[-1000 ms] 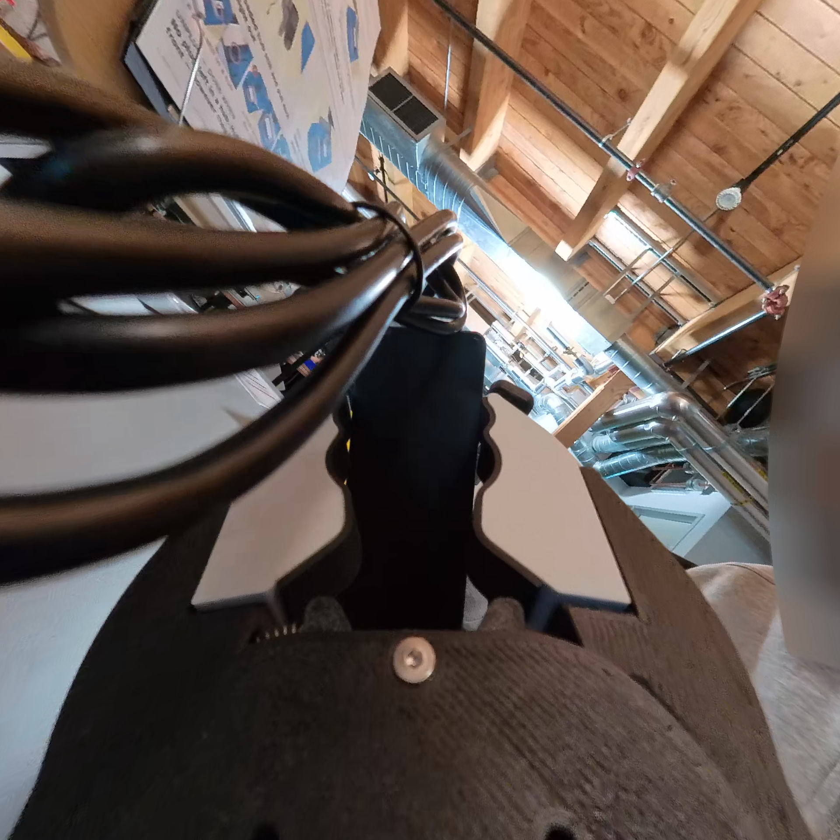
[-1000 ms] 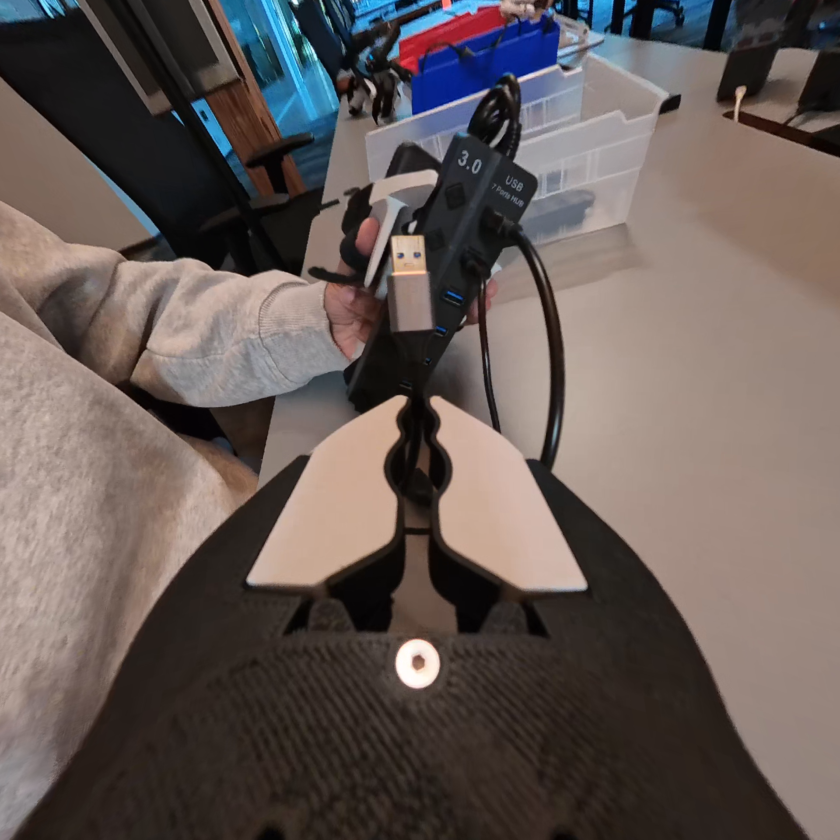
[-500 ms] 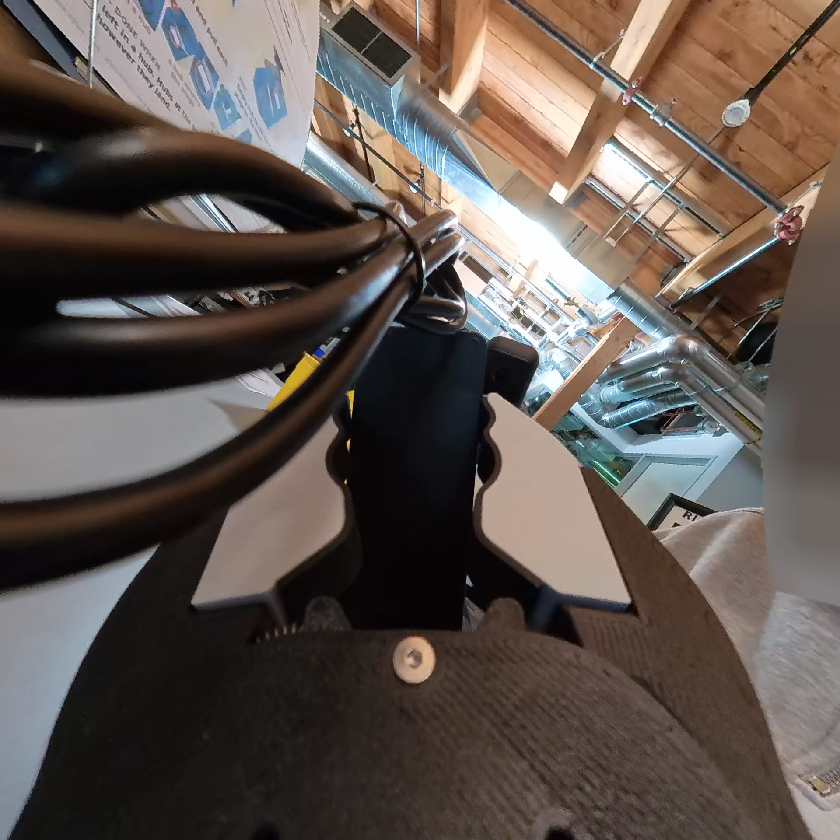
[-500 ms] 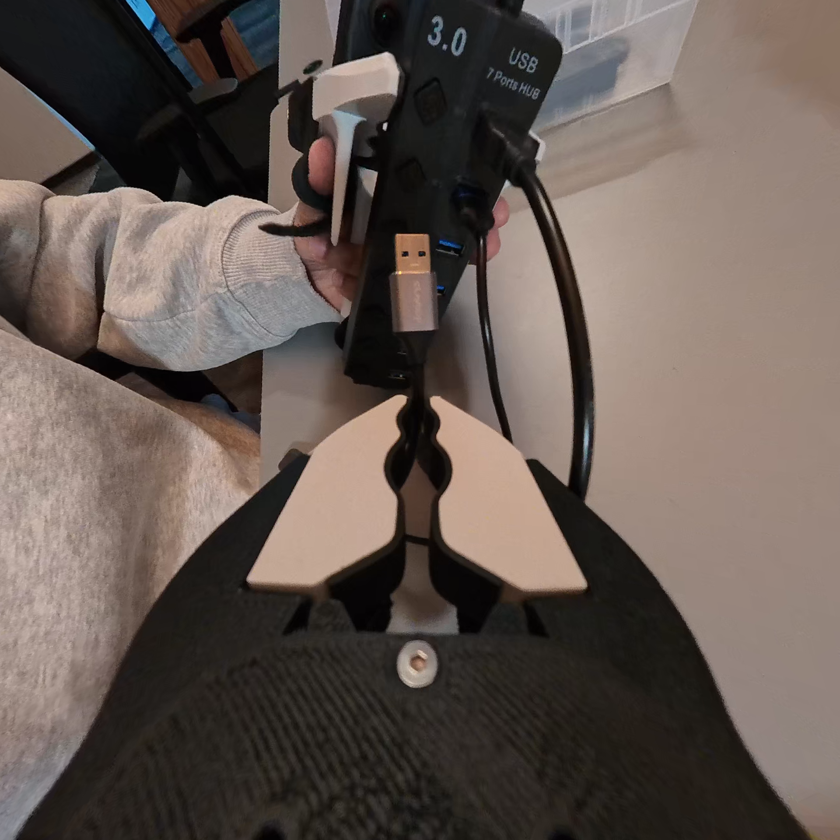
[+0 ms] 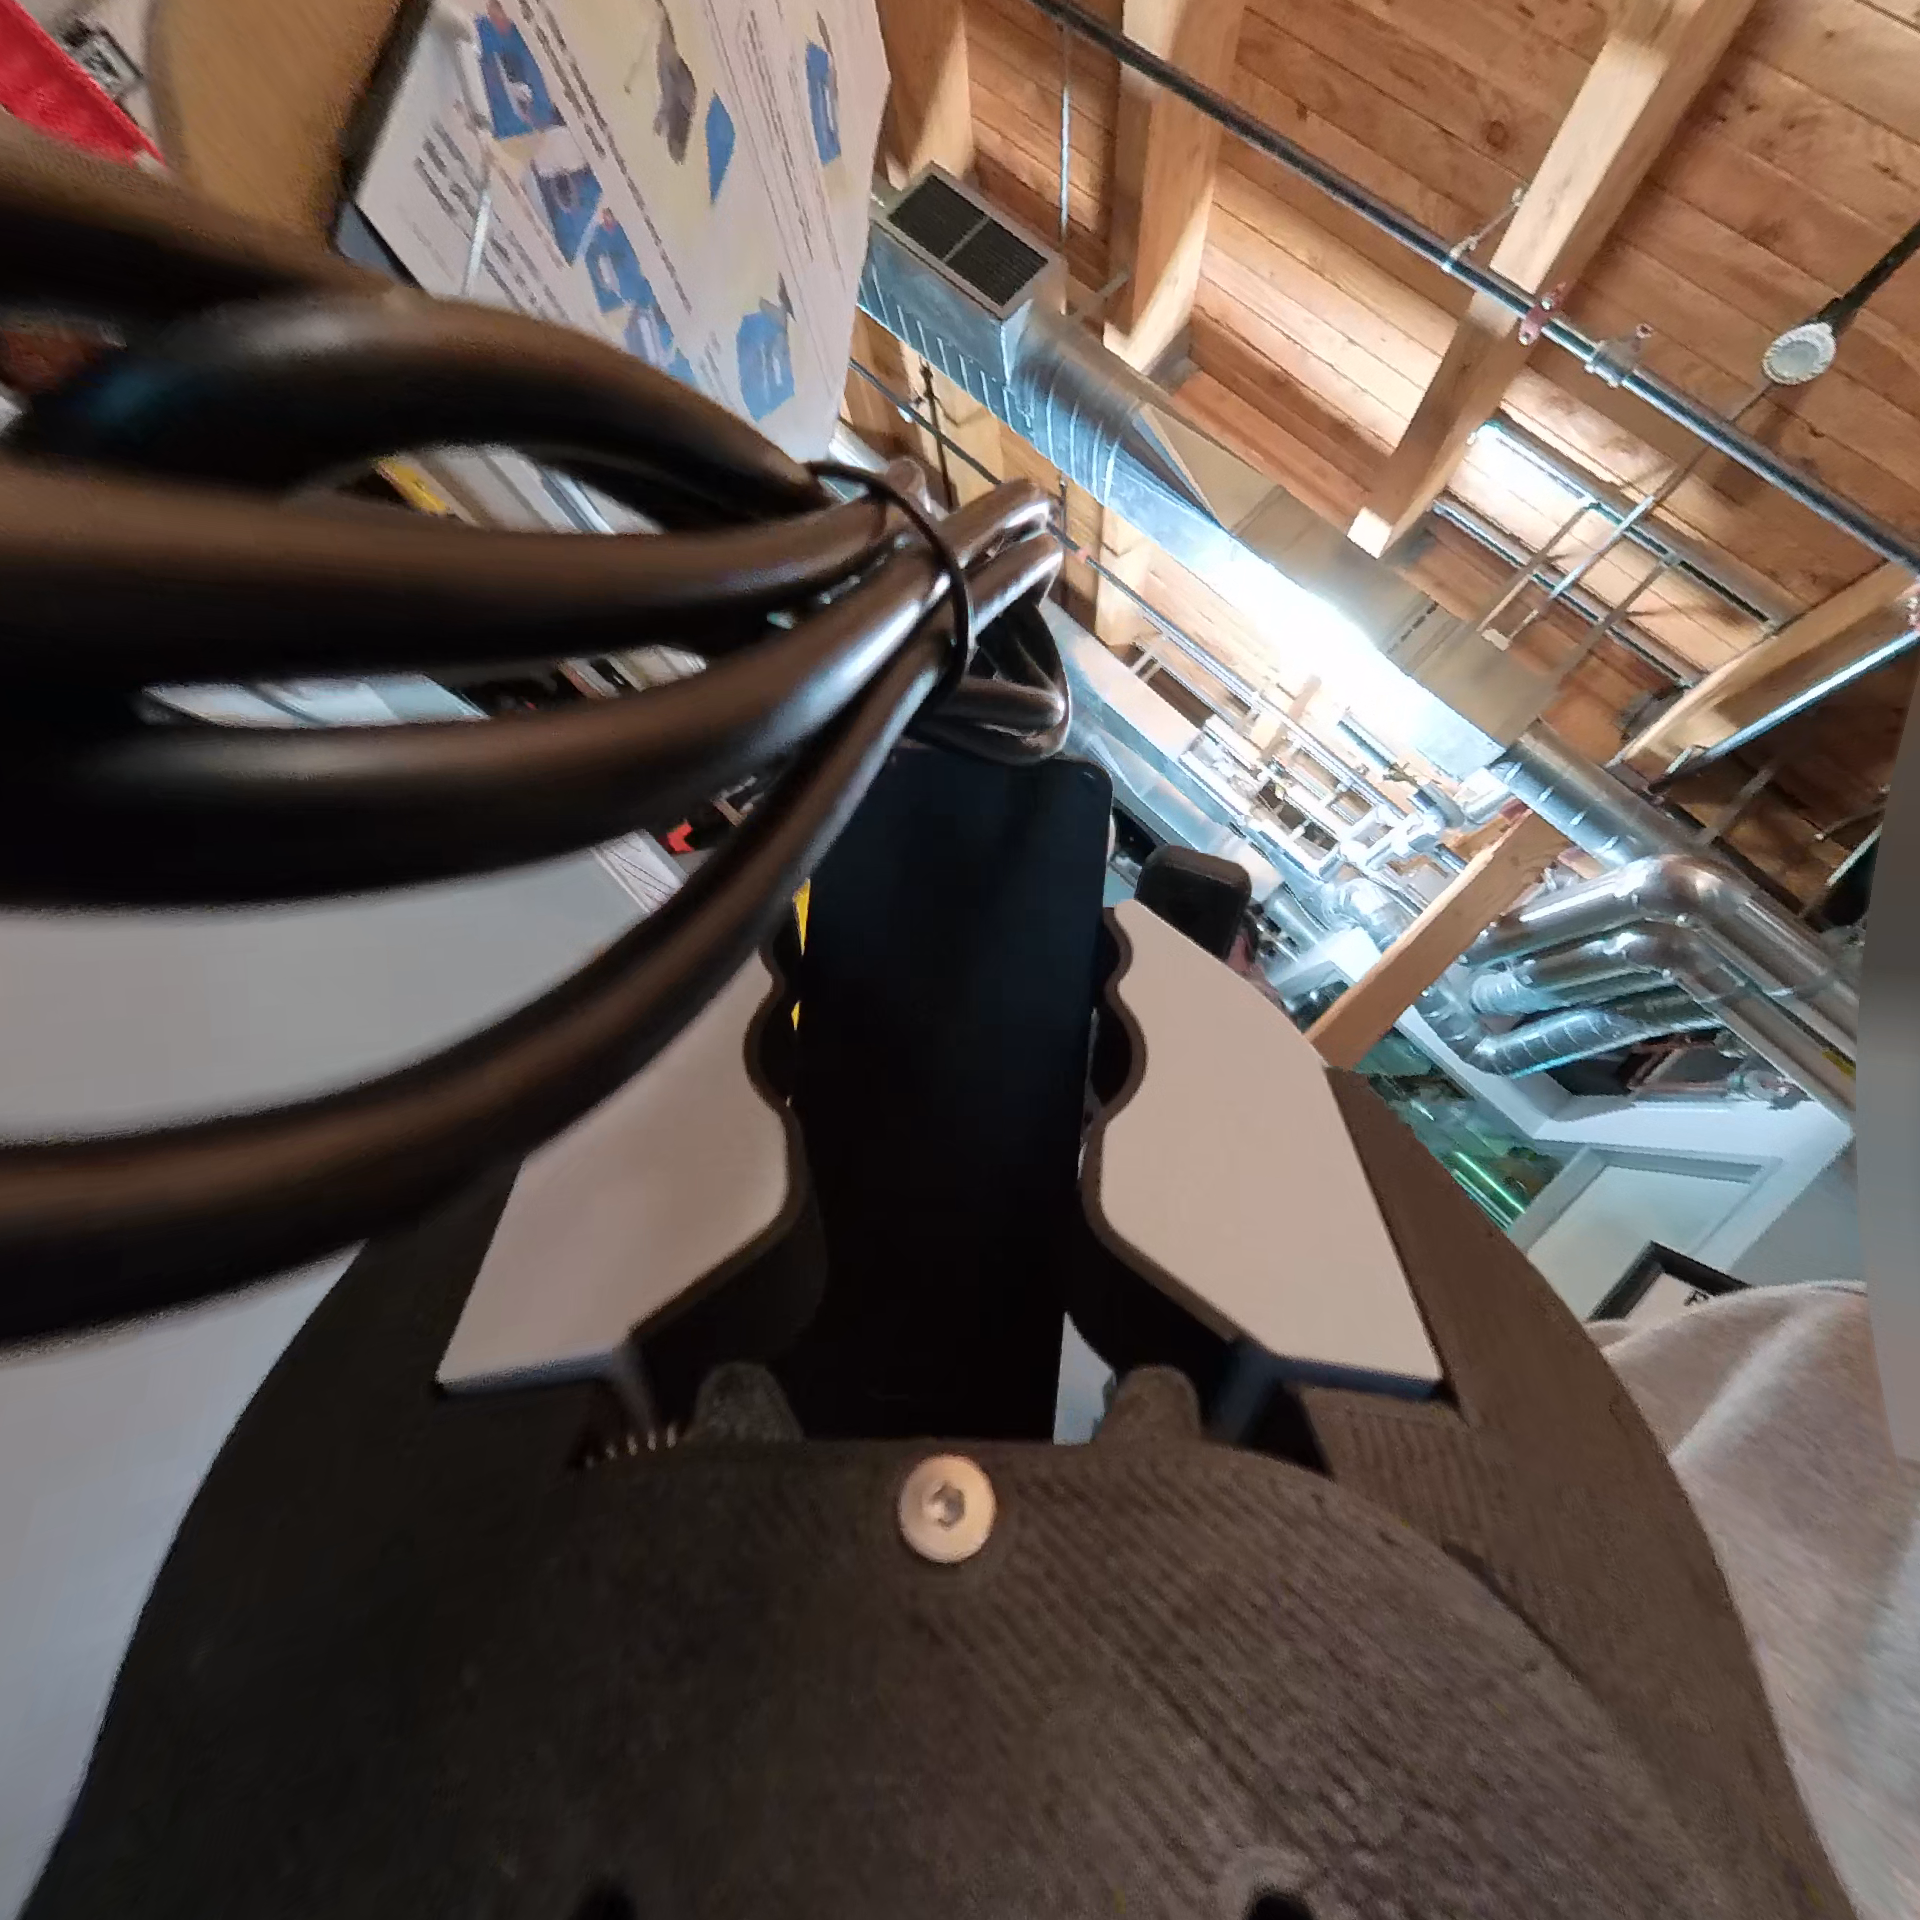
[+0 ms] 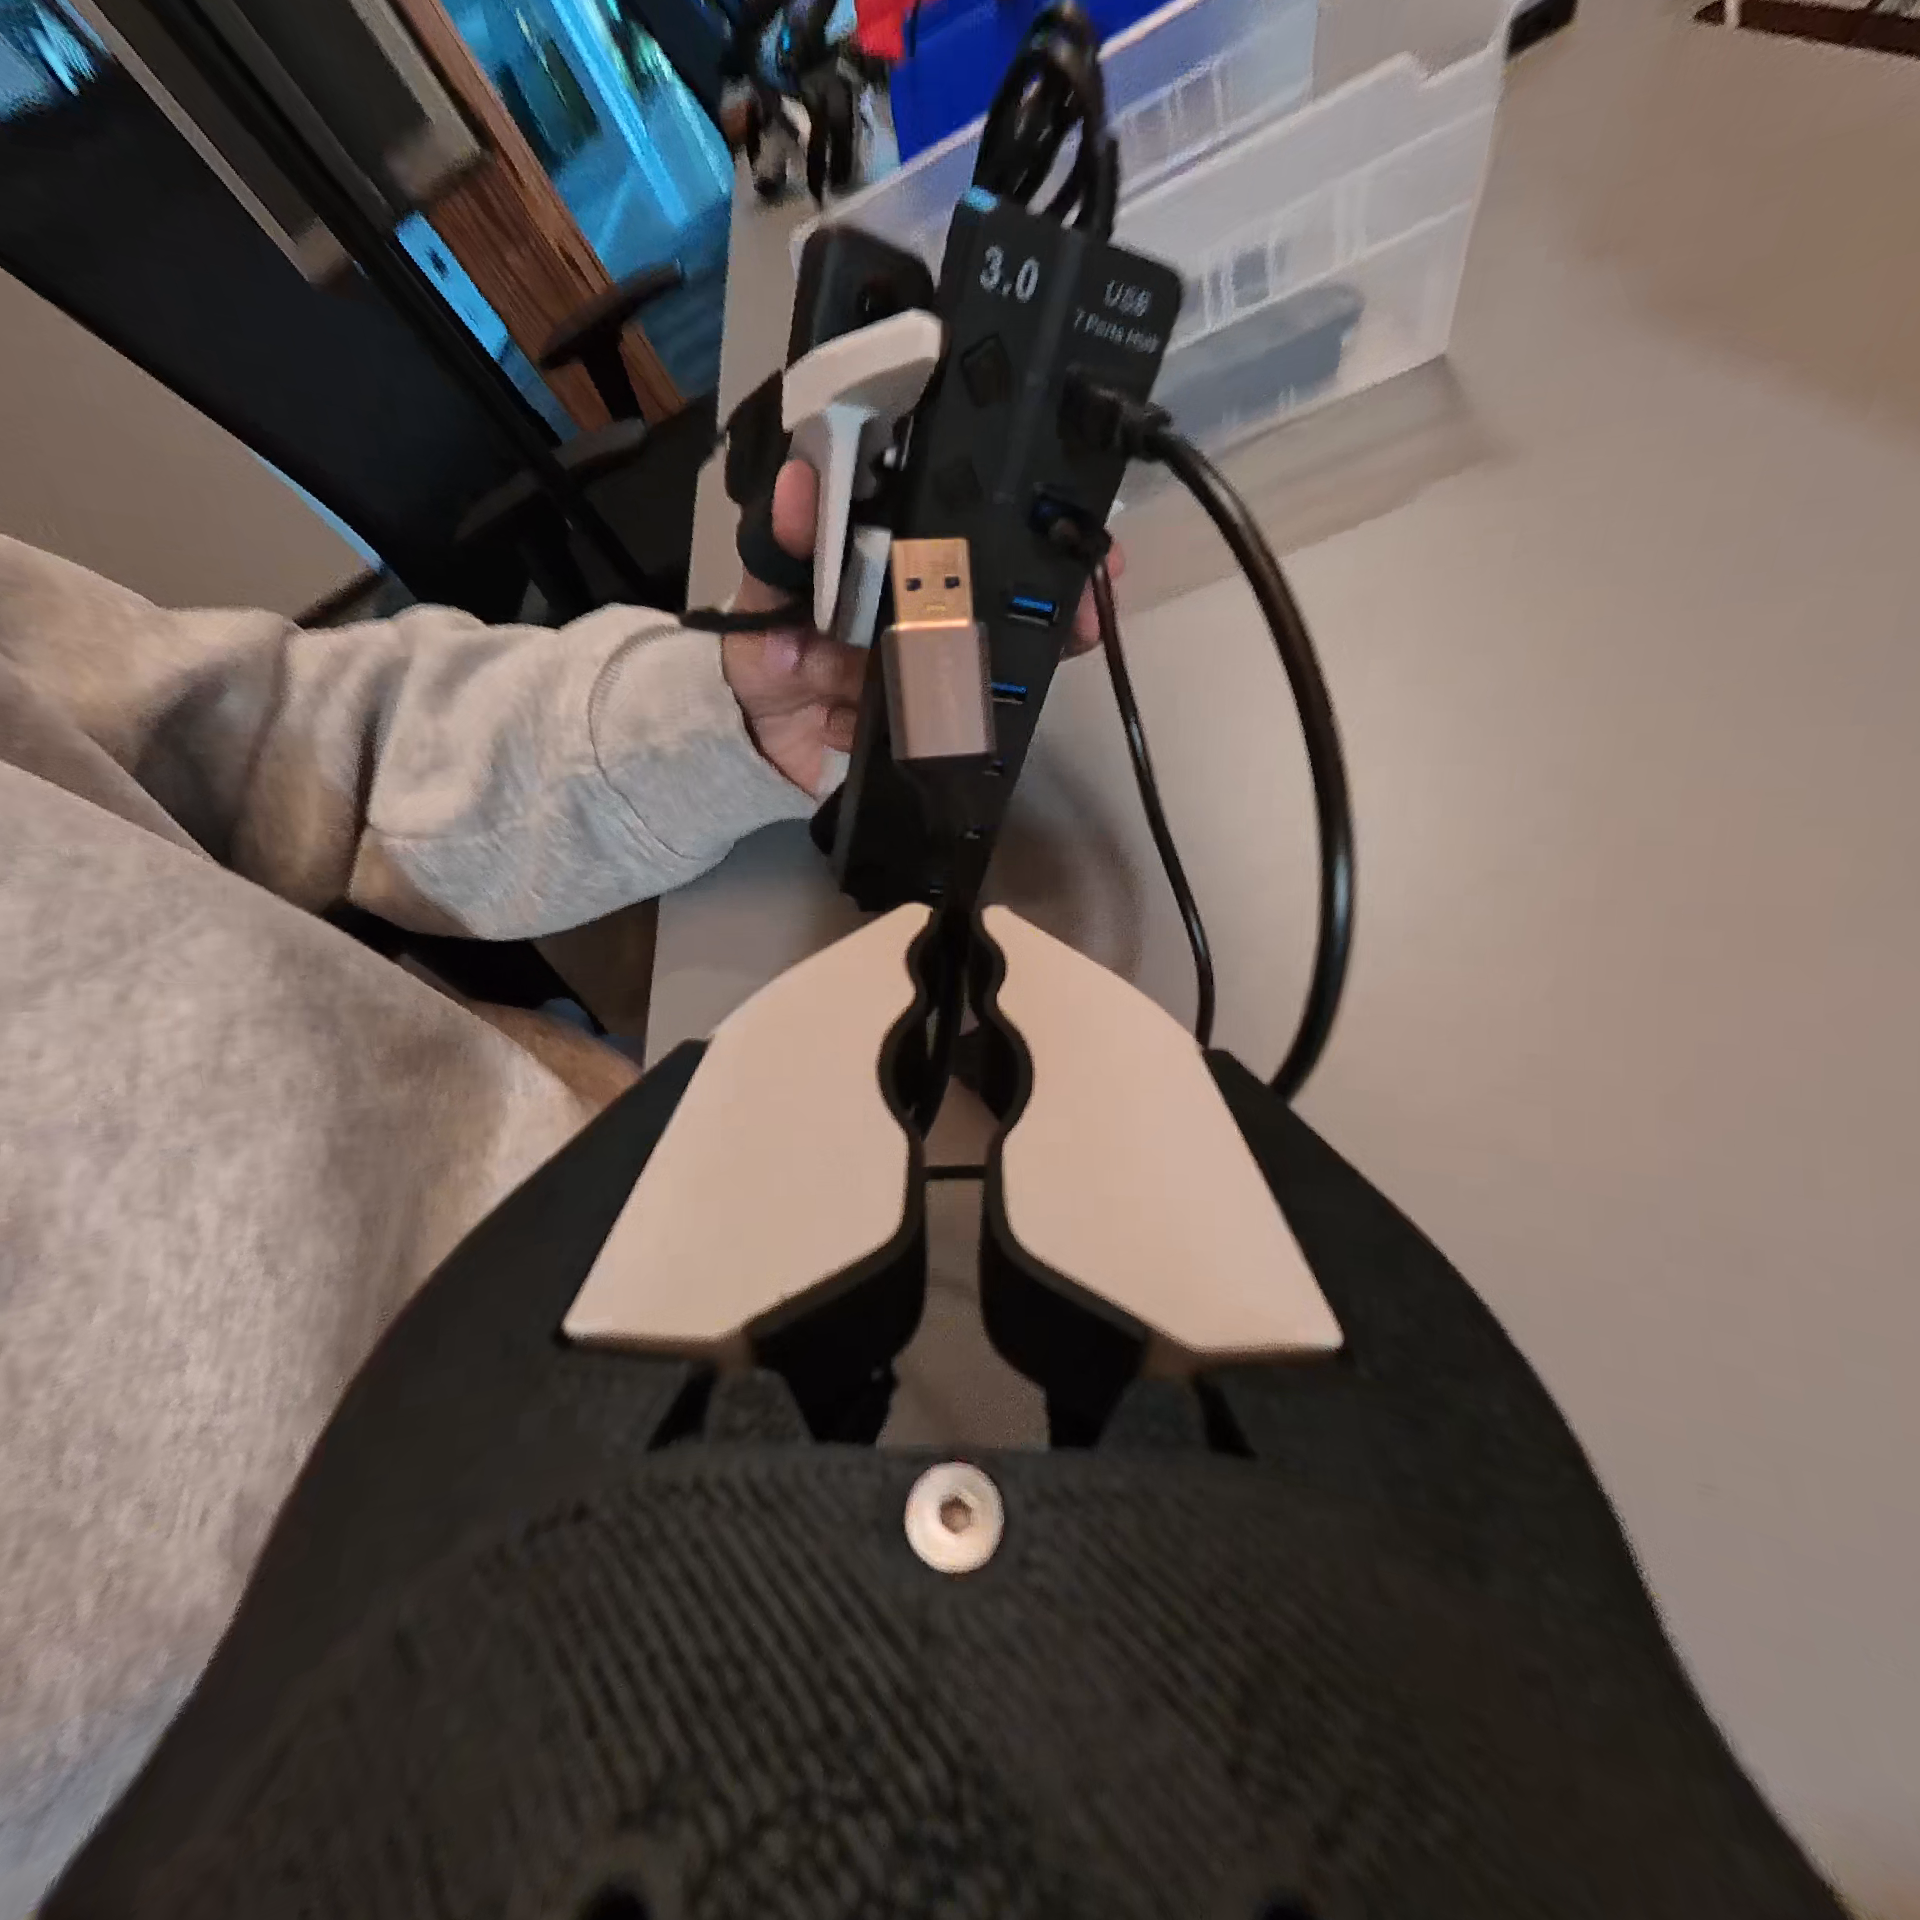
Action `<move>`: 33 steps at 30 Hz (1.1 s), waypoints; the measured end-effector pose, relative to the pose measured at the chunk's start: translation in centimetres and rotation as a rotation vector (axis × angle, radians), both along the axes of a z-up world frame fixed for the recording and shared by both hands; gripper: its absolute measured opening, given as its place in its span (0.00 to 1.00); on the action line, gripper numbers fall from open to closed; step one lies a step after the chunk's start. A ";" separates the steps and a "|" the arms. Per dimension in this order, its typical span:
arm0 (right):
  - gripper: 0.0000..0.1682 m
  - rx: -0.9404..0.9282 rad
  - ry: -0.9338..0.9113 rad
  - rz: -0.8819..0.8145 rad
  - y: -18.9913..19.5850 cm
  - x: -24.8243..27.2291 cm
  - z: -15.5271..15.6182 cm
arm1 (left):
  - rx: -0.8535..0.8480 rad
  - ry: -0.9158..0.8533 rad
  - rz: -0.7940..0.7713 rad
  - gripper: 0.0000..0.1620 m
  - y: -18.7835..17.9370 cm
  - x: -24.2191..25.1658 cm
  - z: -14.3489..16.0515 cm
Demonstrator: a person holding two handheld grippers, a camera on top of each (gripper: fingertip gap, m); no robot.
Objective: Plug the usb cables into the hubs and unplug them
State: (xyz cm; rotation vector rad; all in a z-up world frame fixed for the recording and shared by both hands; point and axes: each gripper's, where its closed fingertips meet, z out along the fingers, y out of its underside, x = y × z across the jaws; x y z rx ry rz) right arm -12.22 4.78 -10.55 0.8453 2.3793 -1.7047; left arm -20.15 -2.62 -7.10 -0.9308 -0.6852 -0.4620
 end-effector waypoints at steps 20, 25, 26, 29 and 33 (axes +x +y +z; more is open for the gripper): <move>0.08 0.291 -0.046 -0.312 6.8 -5.2 -8.0 | -0.018 -0.065 0.035 0.32 -0.3 -1.0 -1.0; 0.13 0.478 0.116 -0.361 7.9 -6.0 -8.3 | -0.017 -0.071 0.041 0.33 -0.4 -1.1 -1.1; 0.14 0.511 0.137 -0.370 8.0 -6.1 -8.4 | -0.018 -0.070 0.042 0.33 -0.4 -1.1 -1.1; 0.16 0.540 0.185 -0.399 7.6 -6.2 -8.1 | -0.023 -0.066 0.045 0.32 -0.4 -1.1 -1.1; 0.18 0.524 0.181 -0.443 6.6 -6.3 -8.1 | -0.025 -0.064 0.045 0.33 -0.4 -1.0 -1.1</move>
